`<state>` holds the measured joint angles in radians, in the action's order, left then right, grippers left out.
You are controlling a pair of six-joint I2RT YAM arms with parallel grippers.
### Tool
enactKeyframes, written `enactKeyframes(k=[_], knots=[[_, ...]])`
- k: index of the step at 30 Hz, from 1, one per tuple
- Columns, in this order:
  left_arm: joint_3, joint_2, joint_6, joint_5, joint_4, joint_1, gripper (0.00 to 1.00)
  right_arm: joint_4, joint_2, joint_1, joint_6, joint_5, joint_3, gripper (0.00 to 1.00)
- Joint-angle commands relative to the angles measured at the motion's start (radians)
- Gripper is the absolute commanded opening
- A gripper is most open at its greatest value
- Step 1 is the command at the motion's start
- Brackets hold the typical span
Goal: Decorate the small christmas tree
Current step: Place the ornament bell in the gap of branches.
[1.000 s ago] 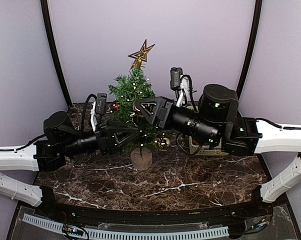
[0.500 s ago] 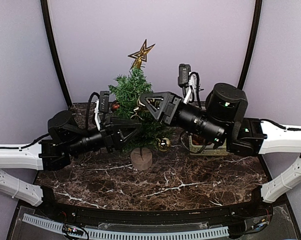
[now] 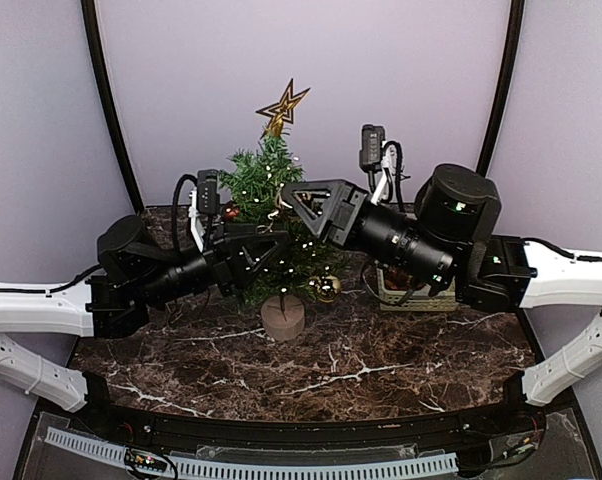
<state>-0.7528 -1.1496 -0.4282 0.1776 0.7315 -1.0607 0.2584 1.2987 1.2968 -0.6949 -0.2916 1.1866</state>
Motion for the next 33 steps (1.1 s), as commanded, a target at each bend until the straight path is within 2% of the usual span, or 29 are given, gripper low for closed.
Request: enactKeyframes(k=[1, 4, 7, 9, 16, 26, 33], knots=[[-0.027, 0.0, 0.017, -0.004, 0.063, -0.005, 0.33, 0.054, -0.026, 0.007, -0.012, 0.007, -0.014, 0.35], [-0.021, 0.003, 0.014, -0.004, 0.068, -0.005, 0.23, 0.054, -0.032, 0.008, -0.015, -0.004, -0.023, 0.35], [0.0, 0.017, 0.007, -0.011, 0.061, -0.005, 0.05, 0.057, -0.041, 0.008, -0.02, -0.018, -0.042, 0.35], [0.022, 0.031, -0.001, -0.019, 0.041, -0.007, 0.0, 0.057, -0.048, 0.008, -0.023, -0.027, -0.052, 0.35], [0.098, 0.108, 0.003, -0.081, -0.145, -0.007, 0.0, 0.01, -0.064, 0.007, -0.061, -0.058, -0.097, 0.35], [0.0, 0.091, 0.057, -0.022, -0.482, -0.007, 0.0, -0.055, -0.033, 0.001, -0.125, -0.111, -0.129, 0.34], [-0.035, 0.069, 0.077, -0.014, -0.509, -0.007, 0.0, -0.106, 0.002, -0.001, -0.139, -0.13, -0.123, 0.33]])
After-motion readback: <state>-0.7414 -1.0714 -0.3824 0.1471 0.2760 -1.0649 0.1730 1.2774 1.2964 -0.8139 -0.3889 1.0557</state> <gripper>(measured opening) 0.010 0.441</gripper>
